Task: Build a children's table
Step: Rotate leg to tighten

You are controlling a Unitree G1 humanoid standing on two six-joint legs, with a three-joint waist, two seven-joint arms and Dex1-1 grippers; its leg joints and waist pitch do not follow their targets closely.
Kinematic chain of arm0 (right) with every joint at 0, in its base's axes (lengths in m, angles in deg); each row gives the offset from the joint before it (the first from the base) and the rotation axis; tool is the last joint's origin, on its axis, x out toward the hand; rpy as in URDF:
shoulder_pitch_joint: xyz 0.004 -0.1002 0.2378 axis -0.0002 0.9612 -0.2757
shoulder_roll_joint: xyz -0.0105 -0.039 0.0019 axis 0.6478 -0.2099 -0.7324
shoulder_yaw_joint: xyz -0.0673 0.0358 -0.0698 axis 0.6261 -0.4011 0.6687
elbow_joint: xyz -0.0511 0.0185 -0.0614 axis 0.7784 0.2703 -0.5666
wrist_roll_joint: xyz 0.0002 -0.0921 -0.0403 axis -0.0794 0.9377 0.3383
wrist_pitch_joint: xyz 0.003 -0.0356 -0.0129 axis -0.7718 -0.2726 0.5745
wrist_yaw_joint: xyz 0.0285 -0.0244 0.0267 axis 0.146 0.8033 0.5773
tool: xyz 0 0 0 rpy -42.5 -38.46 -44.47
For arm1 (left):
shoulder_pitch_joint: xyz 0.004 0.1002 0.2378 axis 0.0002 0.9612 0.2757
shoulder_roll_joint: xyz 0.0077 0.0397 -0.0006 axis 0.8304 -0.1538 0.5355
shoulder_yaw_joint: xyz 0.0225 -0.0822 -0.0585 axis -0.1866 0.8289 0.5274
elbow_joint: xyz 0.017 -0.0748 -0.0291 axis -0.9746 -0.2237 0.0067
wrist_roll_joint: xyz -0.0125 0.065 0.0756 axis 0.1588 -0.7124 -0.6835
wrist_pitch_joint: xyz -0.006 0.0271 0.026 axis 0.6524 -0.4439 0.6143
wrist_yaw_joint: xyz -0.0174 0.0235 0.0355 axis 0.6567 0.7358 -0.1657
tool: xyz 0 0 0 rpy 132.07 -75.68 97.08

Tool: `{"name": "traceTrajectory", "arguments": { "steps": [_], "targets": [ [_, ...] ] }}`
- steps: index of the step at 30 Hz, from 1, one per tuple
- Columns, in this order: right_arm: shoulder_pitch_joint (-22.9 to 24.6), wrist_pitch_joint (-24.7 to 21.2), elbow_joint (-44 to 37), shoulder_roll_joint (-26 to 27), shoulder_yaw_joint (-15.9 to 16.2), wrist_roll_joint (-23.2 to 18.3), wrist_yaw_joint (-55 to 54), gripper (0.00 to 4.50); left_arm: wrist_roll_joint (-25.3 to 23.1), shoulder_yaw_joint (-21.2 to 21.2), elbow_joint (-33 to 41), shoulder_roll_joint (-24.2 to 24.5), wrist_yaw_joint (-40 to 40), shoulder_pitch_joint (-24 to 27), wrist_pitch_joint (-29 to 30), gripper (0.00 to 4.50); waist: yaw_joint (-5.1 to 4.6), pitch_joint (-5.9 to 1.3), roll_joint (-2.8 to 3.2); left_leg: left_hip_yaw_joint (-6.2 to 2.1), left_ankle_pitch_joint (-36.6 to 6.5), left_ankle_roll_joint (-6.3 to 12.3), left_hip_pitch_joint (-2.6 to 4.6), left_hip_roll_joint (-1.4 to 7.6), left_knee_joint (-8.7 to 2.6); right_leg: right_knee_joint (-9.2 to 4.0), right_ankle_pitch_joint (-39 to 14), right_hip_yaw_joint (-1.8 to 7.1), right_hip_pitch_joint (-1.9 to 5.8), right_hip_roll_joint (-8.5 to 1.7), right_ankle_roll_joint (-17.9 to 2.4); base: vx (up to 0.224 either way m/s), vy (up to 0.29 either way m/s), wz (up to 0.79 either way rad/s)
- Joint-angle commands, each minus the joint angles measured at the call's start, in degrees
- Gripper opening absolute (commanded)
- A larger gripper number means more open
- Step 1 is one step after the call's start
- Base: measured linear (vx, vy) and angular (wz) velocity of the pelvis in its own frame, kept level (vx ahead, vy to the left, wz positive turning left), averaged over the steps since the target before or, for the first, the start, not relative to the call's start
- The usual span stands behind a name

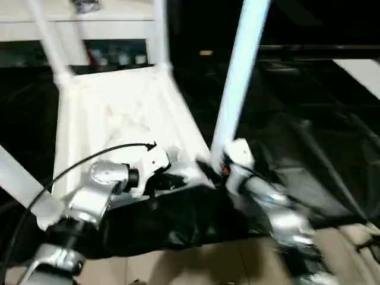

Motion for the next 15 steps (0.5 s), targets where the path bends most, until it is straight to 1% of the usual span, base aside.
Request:
{"name": "traceTrajectory", "arguments": {
  "steps": [1, 2, 3, 4, 5, 6, 7, 8, 9, 10, 11, 12, 13, 14, 15],
  "targets": [
    [1.8, -2.7, -6.5, -3.2, 0.6, -4.7, 7.6, 3.08, 3.0, -1.6, 0.1, -0.9, -3.5, -2.3, -3.3, 0.0, -0.06, -3.29, 0.46, 0.08, -10.3, 3.49, 0.8, 1.4, -2.84, -3.69, -2.5, 2.54, 2.92, -3.47, -10.9, 0.0, 0.0, 0.0],
    [2.6, -3.4, -8.0, -4.9, 0.0, -5.8, 9.2, 3.08, 3.4, -1.5, -0.3, -0.8, -4.0, -2.5, -3.8, 0.0, 0.25, -3.37, 0.55, 0.08, -10.2, 3.65, 0.77, 1.45, -2.7, -3.42, -1.7, 2.51, 2.96, -3.56, -11.5, 0.0, 0.0, 0.0],
    [3.8, -4.5, -10.5, -7.8, -1.1, -7.6, 11.6, 3.08, 4.2, -1.2, -0.6, -0.6, -5.1, -2.9, -4.1, 0.0, 0.38, -3.25, 0.32, 0.09, -10.7, 3.64, 0.64, 1.43, -2.75, -3.57, -2.6, 2.45, 3.11, -3.63, -11.6, 0.0, 0.0, 0.0],
    [5.2, -5.8, -13.1, -11.3, -2.7, -9.5, 14.1, 3.08, 4.9, -0.9, -1.1, -0.5, -6.2, -3.3, -5.3, 0.0, 0.68, -3.27, 0.8, 0.02, -11.1, 3.47, 0.73, 1.47, -2.71, -3.6, -3.3, 2.44, 3.07, -3.66, -11.6, 0.0, 0.0, 0.0],
    [5.2, -5.8, -13.1, -11.3, -2.7, -9.5, 14.1, 3.08, 4.9, -0.9, -1.1, -0.5, -6.2, -3.3, -5.3, 0.0, 0.96, -3.11, 0.4, 0.09, -12.7, 3.18, 0.9, 1.72, -2.68, -3.77, -5.1, 2.48, 3.0, -3.66, -11.4, 0.0, 0.0, 0.0],
    [6.0, -7.0, -14.5, -13.1, -3.6, -10.4, 15.0, 3.08, 5.3, -0.9, -1.0, -0.2, -7.1, -3.2, -5.1, 0.0, 1.03, -3.05, 0.51, 0.1, -12.9, 2.98, 0.54, 1.55, -2.72, -3.83, -6.7, 2.46, 3.07, -3.83, -11.3, 0.0, 0.0, 0.0],
    [6.2, -7.3, -14.8, -13.5, -3.9, -10.6, 15.2, 3.08, 5.4, -0.9, -0.9, -0.2, -7.2, -3.2, -5.1, 0.0, 0.97, -2.99, 0.43, 0.07, -13.0, 2.86, 0.4, 1.49, -2.76, -3.96, -7.9, 2.42, 3.13, -3.83, -11.0, 0.0, 0.0, 0.0],
    [7.3, -8.0, -16.2, -15.3, -4.9, -11.0, 15.7, 3.08, 5.1, -0.6, -1.3, -0.5, -6.7, -3.2, -6.6, 0.0, 0.99, -2.98, 0.52, 0.04, -13.6, 2.47, 0.48, 1.51, -2.71, -4.27, -10.1, 2.43, 2.95, -3.96, -10.4, 0.0, 0.0, 0.0],
    [7.9, -8.3, -17.0, -16.1, -5.4, -11.0, 15.6, 3.11, 4.7, -0.5, -2.0, -0.7, -6.1, -3.3, -7.7, 0.28, 0.92, -2.95, 0.36, 0.04, -14.0, 2.27, 0.49, 1.48, -2.68, -4.3, -11.0, 2.44, 2.93, -3.96, -10.3, 0.0, 0.0, 0.0],
    [8.4, -8.5, -17.8, -16.5, -6.0, -10.9, 15.0, 3.11, 4.5, -0.2, -2.4, -0.9, -5.2, -3.3, -8.0, 0.28, 1.02, -2.9, 0.31, 0.03, -14.1, 2.01, 0.47, 1.35, -2.62, -4.54, -13.6, 2.46, 2.84, -3.99, -9.5, 0.0, 0.0, 0.0],
    [8.9, -8.7, -18.5, -16.7, -6.5, -10.9, 14.5, 3.11, 3.9, -0.2, -2.6, -0.8, -4.2, -3.2, -7.7, 0.28, 1.05, -2.91, 0.29, 0.0, -14.0, 1.97, 0.48, 1.35, -2.61, -4.59, -14.2, 2.47, 2.82, -4.03, -9.2, 0.0, 0.0, 0.0],
    [9.2, -8.8, -18.8, -16.8, -6.8, -10.9, 14.3, 3.11, 3.4, -0.2, -2.7, -0.7, -3.5, -3.1, -7.5, 0.44, 1.1, -2.94, 0.29, -0.03, -13.8, 1.94, 0.47, 1.36, -2.6, -4.58, -14.5, 2.47, 2.82, -4.04, -8.9, 0.0, 0.0, 0.0],
    [9.7, -9.6, -19.5, -17.1, -7.2, -11.3, 14.0, 3.11, 3.2, -0.1, -2.8, -0.5, -2.8, -3.0, -8.2, 0.44, 1.16, -2.98, 0.37, -0.02, -13.5, 1.95, 0.55, 1.4, -2.57, -4.52, -14.3, 2.41, 2.71, -3.98, -9.2, 0.0, 0.0, 0.0],
    [10.0, -10.0, -19.9, -17.3, -7.6, -11.5, 13.6, 3.11, 3.2, 0.4, -2.6, -0.5, -1.8, -2.7, -8.0, 0.58, 1.15, -2.98, 0.29, -0.12, -13.1, 1.99, 0.33, 1.38, -2.58, -4.47, -13.8, 2.34, 2.87, -3.95, -9.2, 0.0, 0.0, 0.0],
    [11.0, -11.1, -21.1, -18.0, -8.7, -12.4, 12.7, 3.11, 4.1, 1.9, -1.5, -0.7, 0.1, -1.9, -7.6, 0.62, 1.16, -3.02, 0.36, -0.18, -12.7, 1.98, 0.33, 1.46, -2.6, -4.29, -12.7, 2.32, 2.95, -3.87, -9.1, 0.0, 0.0, 0.0]
  ]
}}
